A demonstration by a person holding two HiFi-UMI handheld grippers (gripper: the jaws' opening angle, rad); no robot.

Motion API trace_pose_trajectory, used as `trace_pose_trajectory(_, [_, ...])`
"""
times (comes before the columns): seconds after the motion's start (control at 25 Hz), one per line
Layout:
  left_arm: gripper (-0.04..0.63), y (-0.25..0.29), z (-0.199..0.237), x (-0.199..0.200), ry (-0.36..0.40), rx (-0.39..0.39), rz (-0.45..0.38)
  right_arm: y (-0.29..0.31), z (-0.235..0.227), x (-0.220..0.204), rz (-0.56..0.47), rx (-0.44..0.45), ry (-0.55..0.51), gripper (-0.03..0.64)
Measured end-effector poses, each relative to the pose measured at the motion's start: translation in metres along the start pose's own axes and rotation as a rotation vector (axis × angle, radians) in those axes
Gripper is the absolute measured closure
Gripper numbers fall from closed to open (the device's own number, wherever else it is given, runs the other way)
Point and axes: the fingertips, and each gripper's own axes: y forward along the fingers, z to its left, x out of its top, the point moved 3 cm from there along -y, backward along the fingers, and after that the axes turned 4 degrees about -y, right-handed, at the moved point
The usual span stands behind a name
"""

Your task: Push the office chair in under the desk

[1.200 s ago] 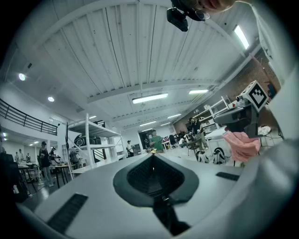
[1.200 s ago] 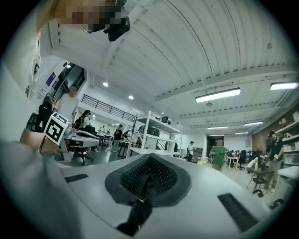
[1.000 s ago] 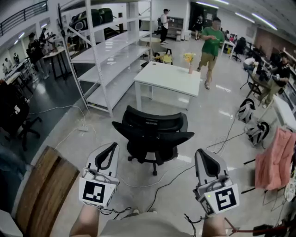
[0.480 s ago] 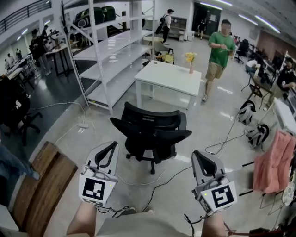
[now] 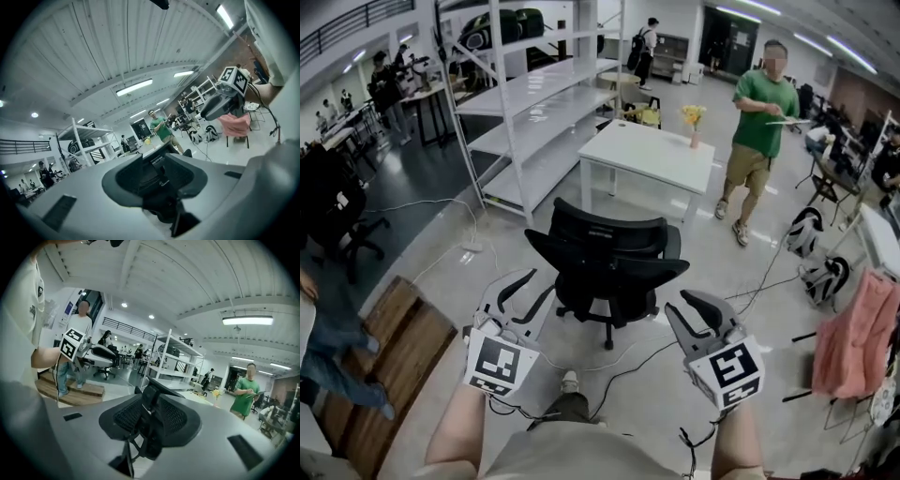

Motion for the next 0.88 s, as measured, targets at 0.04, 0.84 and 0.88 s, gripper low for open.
trace_pose_trajectory(0.04, [0.442,0.004,-0.001,-0.005,0.011,-0.017,0.016,0.006,0.001,-0.004,0.025,0.012,-0.015,0.486])
trace_pose_trajectory(0.84, [0.362,0.130,0.010,-0.102,0.345,-0.263,0.269,0.141,-0.019,-0.072,0.243,0.197,-0.104,0.406])
trace_pose_trajectory(0.88, [0.362,0.137,0.011,-0.107,0.345,-0.274,0.276,0.148,-0.020,-0.077,0.256,0.207,-0.110,0.399])
